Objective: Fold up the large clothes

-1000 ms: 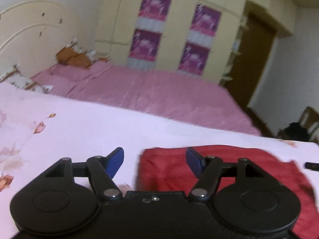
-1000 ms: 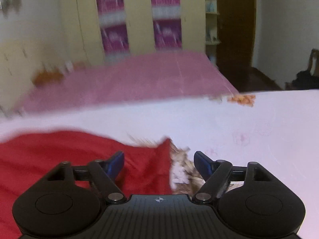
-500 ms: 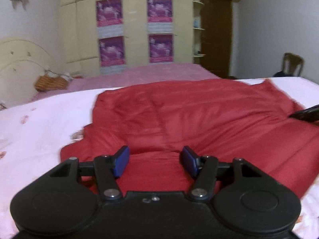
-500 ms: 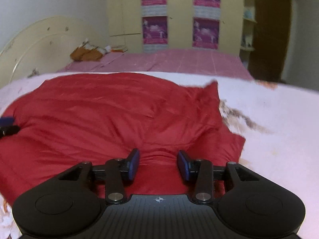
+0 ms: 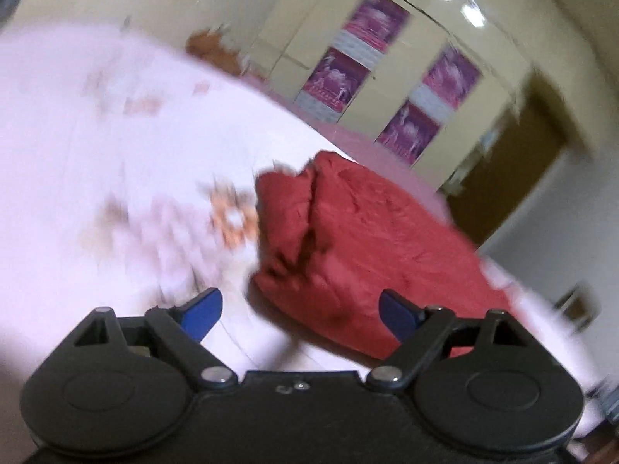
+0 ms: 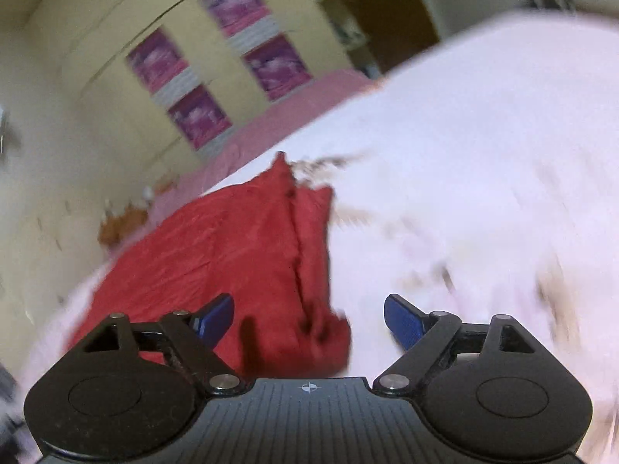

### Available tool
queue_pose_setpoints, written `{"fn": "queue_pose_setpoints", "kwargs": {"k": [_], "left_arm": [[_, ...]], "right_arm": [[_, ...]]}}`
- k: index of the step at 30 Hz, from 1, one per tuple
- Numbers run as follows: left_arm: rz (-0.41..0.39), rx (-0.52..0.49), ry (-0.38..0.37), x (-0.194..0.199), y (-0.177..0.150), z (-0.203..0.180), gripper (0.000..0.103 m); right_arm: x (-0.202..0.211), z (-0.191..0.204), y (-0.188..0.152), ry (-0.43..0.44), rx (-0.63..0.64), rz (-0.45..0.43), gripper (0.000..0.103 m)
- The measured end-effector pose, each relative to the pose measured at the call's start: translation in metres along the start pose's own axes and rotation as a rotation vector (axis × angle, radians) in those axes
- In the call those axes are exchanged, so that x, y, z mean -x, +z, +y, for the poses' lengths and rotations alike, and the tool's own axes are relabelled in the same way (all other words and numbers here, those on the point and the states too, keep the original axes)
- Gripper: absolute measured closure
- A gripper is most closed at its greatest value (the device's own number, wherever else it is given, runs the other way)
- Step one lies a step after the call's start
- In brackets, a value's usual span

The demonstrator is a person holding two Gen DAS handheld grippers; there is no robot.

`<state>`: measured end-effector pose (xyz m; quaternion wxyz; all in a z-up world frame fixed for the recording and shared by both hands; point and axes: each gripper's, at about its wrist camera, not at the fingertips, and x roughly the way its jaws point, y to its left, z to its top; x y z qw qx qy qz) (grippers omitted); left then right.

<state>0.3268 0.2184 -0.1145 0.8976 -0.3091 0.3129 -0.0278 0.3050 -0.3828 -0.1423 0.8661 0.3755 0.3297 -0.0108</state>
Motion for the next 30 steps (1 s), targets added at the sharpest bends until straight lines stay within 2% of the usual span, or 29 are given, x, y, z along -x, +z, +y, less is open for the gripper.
{"fn": "queue_pose_setpoints", "kwargs": {"k": [2,3,6,9,12,16,19,22,24,27,30], "left_arm": [[0.006,0.145,-0.080,-0.011,-0.002,0.008,0.024],[0.011,0.195,-0.107,-0.017,-0.004,0.011,0.026],[0.026,0.271,-0.136,-0.037,-0.005,0.010,0.030],[0.027,0.266,-0.121,-0.056,0.001,0.007,0.032],[0.020,0.273,-0.108,-0.071,0.005,0.011,0.042],[0.015,0.257,-0.104,-0.081,0.011,0.008,0.046],[0.013,0.242,-0.080,-0.087,0.013,0.005,0.051],[0.018,0.217,-0.051,-0.087,0.013,0.002,0.063],[0.022,0.183,-0.038,-0.086,0.013,-0.001,0.071],[0.015,0.121,-0.023,-0.085,0.017,-0.013,0.078],[0.017,0.084,-0.001,-0.075,0.015,-0.020,0.081]], "right_arm": [[0.000,-0.006,-0.010,0.049,-0.096,0.015,0.019],[-0.002,-0.006,-0.011,0.067,-0.122,0.020,0.022],[-0.011,-0.008,-0.009,0.119,-0.186,0.041,0.030],[-0.020,-0.009,-0.007,0.130,-0.214,0.044,0.031],[-0.028,-0.005,0.000,0.133,-0.231,0.040,0.032],[-0.039,-0.003,0.001,0.130,-0.219,0.035,0.034],[-0.050,0.001,0.003,0.117,-0.206,0.039,0.044],[-0.056,0.002,0.004,0.107,-0.185,0.049,0.057],[-0.057,0.004,0.004,0.101,-0.160,0.055,0.070],[-0.054,0.012,0.004,0.081,-0.103,0.047,0.080],[-0.047,0.020,0.006,0.070,-0.054,0.042,0.085]]}}
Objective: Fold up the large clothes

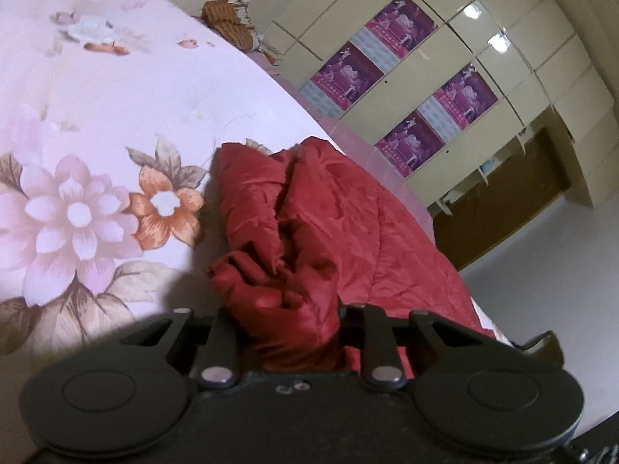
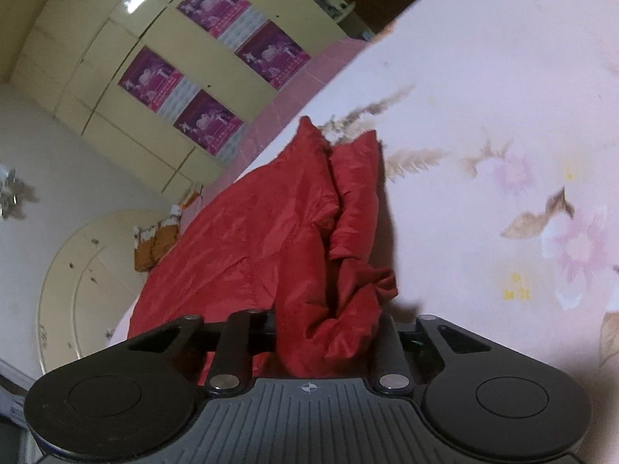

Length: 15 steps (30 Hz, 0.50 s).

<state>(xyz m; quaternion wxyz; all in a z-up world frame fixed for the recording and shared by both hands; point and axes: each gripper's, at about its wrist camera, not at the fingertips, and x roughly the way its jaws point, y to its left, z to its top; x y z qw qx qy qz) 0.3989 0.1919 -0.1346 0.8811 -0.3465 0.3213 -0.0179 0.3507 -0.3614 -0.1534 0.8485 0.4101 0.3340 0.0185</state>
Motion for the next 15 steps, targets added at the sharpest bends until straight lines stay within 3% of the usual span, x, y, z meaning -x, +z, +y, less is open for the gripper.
{"fn": "queue_pose_setpoints", "kwargs": {"k": [6,15], "left_arm": [[0.017,-0.047,0.028,0.020,-0.003,-0.016,0.083],[0.023,-0.045,0.038,0.070,-0.044,-0.027,0.083]], "right_arm": [[0.017,0.001,-0.001,-0.015,0.030,0.018,0.086],[0.067,-0.015,-0.008,-0.022,0.038,0.050,0.086]]}}
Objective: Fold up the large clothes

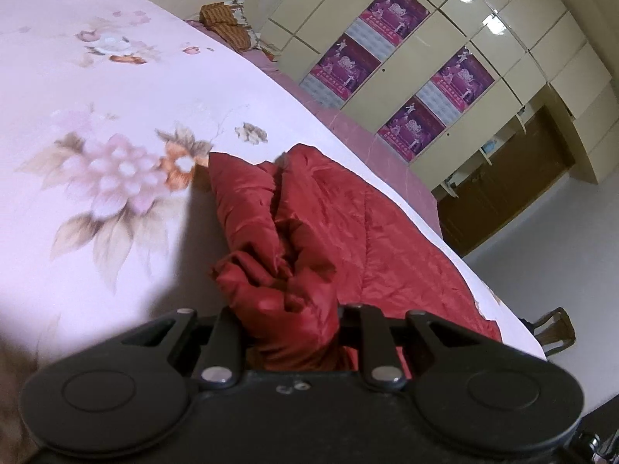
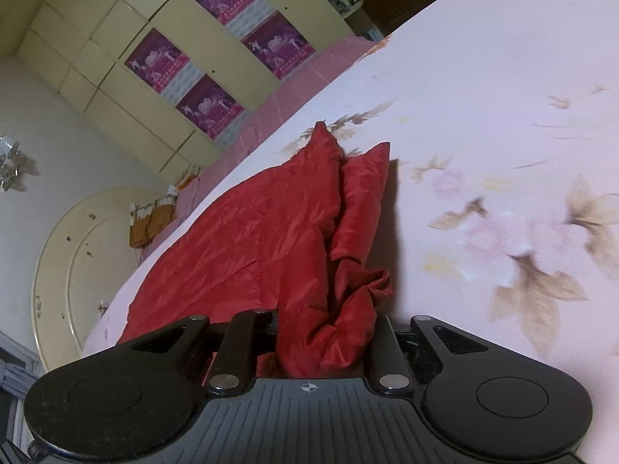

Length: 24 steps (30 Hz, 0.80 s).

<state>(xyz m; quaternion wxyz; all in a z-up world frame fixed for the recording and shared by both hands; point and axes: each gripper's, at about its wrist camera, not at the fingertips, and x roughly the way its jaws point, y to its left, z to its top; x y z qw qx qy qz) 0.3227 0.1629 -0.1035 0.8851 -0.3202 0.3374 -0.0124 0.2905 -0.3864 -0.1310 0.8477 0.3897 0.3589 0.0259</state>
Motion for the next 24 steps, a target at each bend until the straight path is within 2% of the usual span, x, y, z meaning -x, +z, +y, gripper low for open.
{"fn": "queue_pose_setpoints", "kwargs": {"k": [9,24], "left_arm": [[-0.003,0.012,0.008,0.047,-0.038,-0.003,0.083],[-0.013,0.067,0.019,0.123,-0.106,0.021,0.083]], "right_arm": [[0.053,-0.023,-0.019,-0.001,0.004,0.023,0.086],[0.114,-0.045,-0.050,0.034,0.040,0.056,0.086]]}}
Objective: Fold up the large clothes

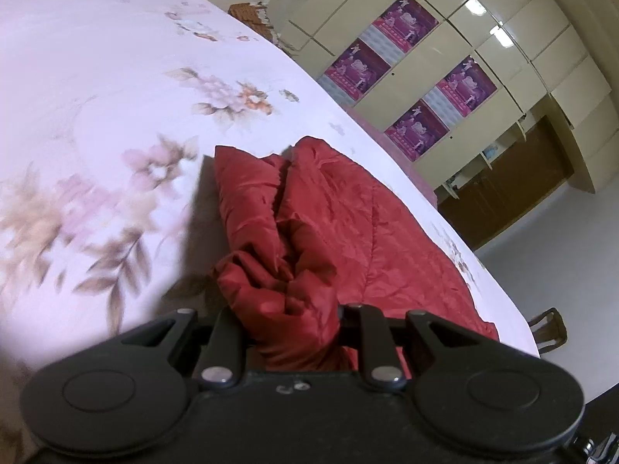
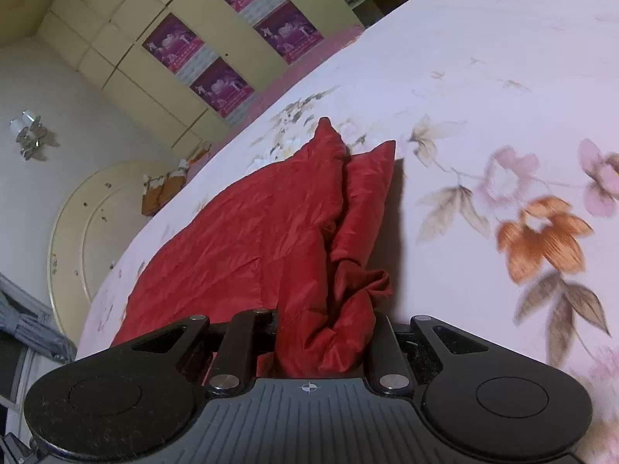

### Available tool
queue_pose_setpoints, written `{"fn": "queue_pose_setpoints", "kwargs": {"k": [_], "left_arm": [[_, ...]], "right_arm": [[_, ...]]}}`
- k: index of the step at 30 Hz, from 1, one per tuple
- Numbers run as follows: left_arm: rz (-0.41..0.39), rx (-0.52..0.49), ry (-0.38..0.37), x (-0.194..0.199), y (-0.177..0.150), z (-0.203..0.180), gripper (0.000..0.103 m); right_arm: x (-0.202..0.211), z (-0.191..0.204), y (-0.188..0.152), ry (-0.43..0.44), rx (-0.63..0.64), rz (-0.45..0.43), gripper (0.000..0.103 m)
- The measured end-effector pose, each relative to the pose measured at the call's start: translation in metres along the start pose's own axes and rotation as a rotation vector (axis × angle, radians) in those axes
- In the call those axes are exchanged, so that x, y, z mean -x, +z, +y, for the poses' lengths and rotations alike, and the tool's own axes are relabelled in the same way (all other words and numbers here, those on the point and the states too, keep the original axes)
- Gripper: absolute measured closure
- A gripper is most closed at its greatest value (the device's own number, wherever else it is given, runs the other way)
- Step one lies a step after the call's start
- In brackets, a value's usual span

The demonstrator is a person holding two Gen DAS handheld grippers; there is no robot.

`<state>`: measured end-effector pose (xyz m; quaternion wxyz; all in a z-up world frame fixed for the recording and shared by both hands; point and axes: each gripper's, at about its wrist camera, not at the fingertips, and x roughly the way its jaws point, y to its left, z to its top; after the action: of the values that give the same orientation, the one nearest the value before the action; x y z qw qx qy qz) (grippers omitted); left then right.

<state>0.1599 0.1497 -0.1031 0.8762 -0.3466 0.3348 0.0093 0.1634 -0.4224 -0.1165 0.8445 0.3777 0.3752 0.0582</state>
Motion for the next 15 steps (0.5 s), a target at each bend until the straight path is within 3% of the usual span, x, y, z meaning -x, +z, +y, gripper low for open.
{"fn": "queue_pose_setpoints", "kwargs": {"k": [6,9,11,13,15], "left_arm": [[0.022,0.014,0.011,0.012,-0.009,0.006,0.082],[0.038,0.034,0.011,0.001,-0.010,0.017,0.066],[0.016,0.098,-0.081,-0.002,-0.016,0.034,0.051],[0.006,0.129,-0.136,0.001,-0.019,0.047,0.051],[0.009,0.130,-0.139,0.009,-0.016,0.053,0.046]], "right_arm": [[0.021,-0.012,-0.016,-0.005,-0.008,0.019,0.086],[0.017,-0.016,-0.021,-0.021,-0.015,0.035,0.086],[0.010,-0.022,-0.021,-0.034,-0.050,0.044,0.085],[0.009,-0.028,-0.022,-0.026,-0.087,0.045,0.081],[0.014,-0.029,-0.018,-0.044,-0.086,0.044,0.065]]}}
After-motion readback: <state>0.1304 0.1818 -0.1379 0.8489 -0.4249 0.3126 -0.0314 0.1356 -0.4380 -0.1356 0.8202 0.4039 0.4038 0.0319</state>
